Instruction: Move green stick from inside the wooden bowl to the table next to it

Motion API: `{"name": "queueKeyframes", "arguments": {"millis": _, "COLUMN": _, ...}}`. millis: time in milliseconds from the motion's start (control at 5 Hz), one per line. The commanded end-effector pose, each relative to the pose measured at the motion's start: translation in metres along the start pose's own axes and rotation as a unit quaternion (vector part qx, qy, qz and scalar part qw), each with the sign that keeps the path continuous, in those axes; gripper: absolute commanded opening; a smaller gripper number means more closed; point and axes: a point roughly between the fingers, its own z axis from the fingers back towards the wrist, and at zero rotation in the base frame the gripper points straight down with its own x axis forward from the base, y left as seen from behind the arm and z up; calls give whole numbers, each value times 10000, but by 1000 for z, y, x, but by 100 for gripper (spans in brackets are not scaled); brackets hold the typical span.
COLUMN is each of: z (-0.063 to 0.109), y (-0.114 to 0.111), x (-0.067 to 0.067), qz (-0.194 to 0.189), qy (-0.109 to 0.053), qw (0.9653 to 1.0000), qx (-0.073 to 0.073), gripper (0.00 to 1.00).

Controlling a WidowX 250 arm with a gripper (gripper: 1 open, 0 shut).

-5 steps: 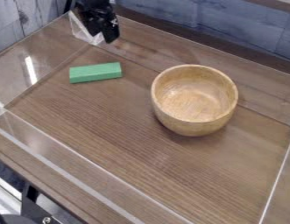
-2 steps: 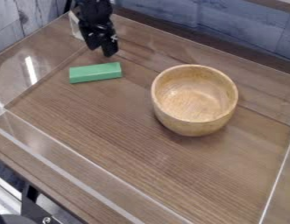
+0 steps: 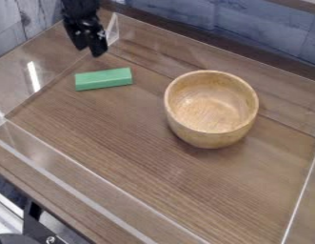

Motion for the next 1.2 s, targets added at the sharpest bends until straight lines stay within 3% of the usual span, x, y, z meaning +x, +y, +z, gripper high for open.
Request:
{"name": "queueKeyframes", "arguments": {"millis": 0, "z": 40, "y": -2, "x": -2, "qz": 36, "qy": -310, "qw": 9989, "qx": 349, "gripper": 100}}
{"name": "queueKeyframes", "arguments": {"millis": 200, "z": 41, "y": -2, "x": -5, "qz": 3, "qy": -287, "qw": 9990, "qx": 353, "gripper": 0}}
{"name": "queueKeyframes", "arguments": {"millis": 600, "z": 39, "y": -4, "x": -5, "qz": 465, "qy": -305, "qw": 9974, "qx": 459, "gripper": 0}}
{"name": "queueKeyframes", "arguments": {"millis": 1000, "z": 25, "y": -3, "x": 3, "qz": 1042, "qy": -328, "qw": 9923, "qx": 581, "gripper": 0}}
